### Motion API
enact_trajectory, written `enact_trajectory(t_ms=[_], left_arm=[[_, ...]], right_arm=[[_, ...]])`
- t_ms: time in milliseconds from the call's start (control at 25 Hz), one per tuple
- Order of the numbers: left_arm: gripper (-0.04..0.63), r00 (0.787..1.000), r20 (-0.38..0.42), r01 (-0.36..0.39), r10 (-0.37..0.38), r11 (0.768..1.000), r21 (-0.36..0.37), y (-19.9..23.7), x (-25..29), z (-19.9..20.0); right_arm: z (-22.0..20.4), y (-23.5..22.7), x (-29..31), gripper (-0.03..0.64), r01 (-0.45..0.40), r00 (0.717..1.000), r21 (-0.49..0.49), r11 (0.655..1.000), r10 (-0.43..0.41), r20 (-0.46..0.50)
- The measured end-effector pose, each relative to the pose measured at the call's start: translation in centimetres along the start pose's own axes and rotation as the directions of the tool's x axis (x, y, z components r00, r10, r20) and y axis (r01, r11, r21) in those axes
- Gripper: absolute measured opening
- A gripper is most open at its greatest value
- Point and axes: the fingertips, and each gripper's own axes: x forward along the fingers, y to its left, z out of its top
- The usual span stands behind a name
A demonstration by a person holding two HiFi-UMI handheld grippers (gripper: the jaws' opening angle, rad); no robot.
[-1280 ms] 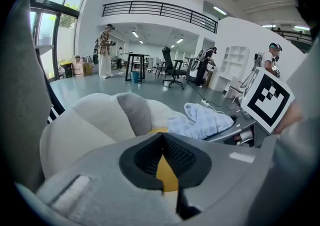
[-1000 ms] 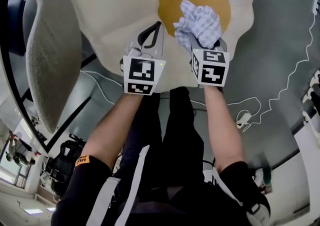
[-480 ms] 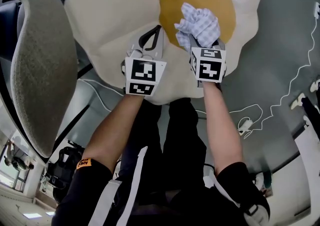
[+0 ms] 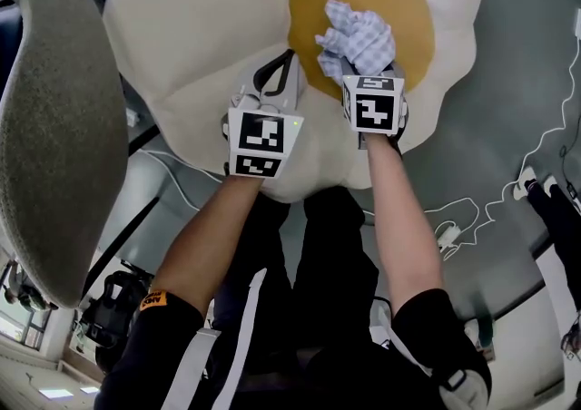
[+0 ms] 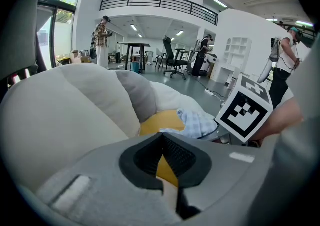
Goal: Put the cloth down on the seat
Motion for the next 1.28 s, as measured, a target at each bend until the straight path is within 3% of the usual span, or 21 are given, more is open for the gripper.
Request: enact_trajectory(t_ms=[320, 560, 920, 1280], left_arm=[[-0.002, 1.0, 0.019, -0.013, 0.013, 1.0, -0.004, -0.8, -0.8, 1.5], [-0.002, 1.0, 0.024, -0.018, 0.018, 1.0, 0.001, -2.8, -3.3, 4.0], [-0.002, 0.998, 0.051, -0.029, 0.03, 1.0, -0.007, -5.7, -8.5, 8.3], [-0.002, 0.995, 0.097, -0.033, 0.032, 0.999, 0.005, -6.8, -13.7, 13.4]], right_arm=[[0.1, -0.4, -1.1, 0.299, -0.02, 1.0, 0.011, 1.0, 0.02, -0.001], [2.1, -0.9, -6.3, 0.294, -0.022, 0.998, 0.019, 1.0, 0.021, 0.054], [3.0, -0.2, -15.0, 0.224, -0.038, 0.994, 0.004, 0.999, 0.037, 0.103], [3.6, 1.9, -22.5, 0.076, -0.029, 0.991, 0.028, 0.999, 0.025, 0.135]])
